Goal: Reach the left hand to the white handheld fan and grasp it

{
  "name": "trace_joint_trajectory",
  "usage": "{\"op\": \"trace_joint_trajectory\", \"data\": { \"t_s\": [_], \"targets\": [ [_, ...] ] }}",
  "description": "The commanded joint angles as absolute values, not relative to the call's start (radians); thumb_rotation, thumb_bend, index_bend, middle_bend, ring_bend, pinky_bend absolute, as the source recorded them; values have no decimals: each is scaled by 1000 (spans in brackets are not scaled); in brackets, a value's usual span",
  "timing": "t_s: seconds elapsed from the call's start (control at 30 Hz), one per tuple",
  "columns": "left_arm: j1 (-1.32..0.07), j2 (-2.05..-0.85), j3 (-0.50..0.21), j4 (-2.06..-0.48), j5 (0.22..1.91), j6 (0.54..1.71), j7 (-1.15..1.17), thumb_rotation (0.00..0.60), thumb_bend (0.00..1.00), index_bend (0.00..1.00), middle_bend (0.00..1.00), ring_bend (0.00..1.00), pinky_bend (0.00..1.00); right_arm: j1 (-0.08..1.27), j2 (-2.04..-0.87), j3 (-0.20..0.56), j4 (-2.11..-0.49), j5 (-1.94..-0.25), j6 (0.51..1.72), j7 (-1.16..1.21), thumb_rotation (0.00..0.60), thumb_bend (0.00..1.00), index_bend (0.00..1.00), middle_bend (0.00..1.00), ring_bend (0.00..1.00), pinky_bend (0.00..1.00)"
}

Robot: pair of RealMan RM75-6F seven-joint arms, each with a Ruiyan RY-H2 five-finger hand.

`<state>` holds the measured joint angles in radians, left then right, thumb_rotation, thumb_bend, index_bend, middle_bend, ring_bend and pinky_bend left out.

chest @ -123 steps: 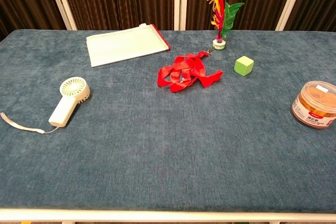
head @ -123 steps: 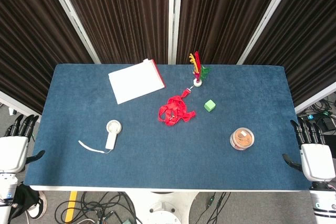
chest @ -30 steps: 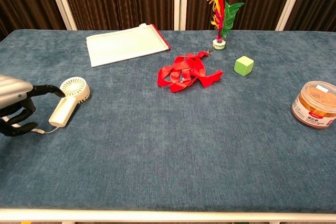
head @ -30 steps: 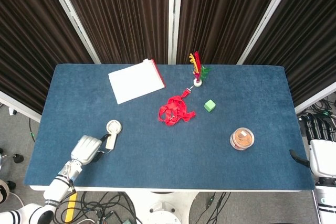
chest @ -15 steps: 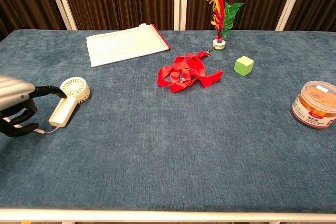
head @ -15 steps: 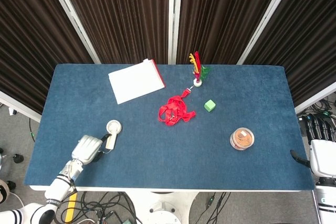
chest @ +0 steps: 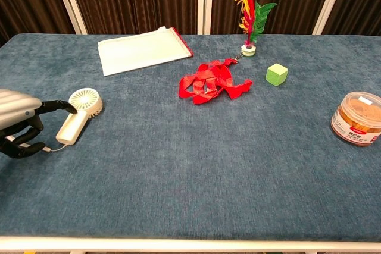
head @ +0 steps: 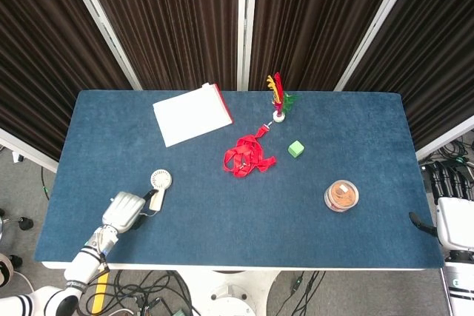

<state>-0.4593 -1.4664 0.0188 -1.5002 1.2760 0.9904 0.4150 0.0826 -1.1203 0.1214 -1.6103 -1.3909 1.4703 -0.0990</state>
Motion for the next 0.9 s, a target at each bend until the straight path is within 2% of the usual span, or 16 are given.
{"op": "trace_joint_trajectory", "data": {
  "t_s": [0.03,0.23,0.9],
  "targets": [
    [-461,-1473,27,-1489,1265,980,432,600,420,160,803,829,780,83,-1121,121,-1609,-1390,1468,-97,600,82,0,0,0,0],
    [-463,-1477,28,-1484,1238,965,432,600,420,160,803,830,780,84,-1122,119,-1607,-1390,1465,-95,600,82,0,0,0,0],
    [-410,-1358,-18,-1606,1303,1162,386,600,420,160,803,830,780,78,-1117,116,-1624,-1408,1484,-96,600,82,0,0,0,0]
  ]
}}
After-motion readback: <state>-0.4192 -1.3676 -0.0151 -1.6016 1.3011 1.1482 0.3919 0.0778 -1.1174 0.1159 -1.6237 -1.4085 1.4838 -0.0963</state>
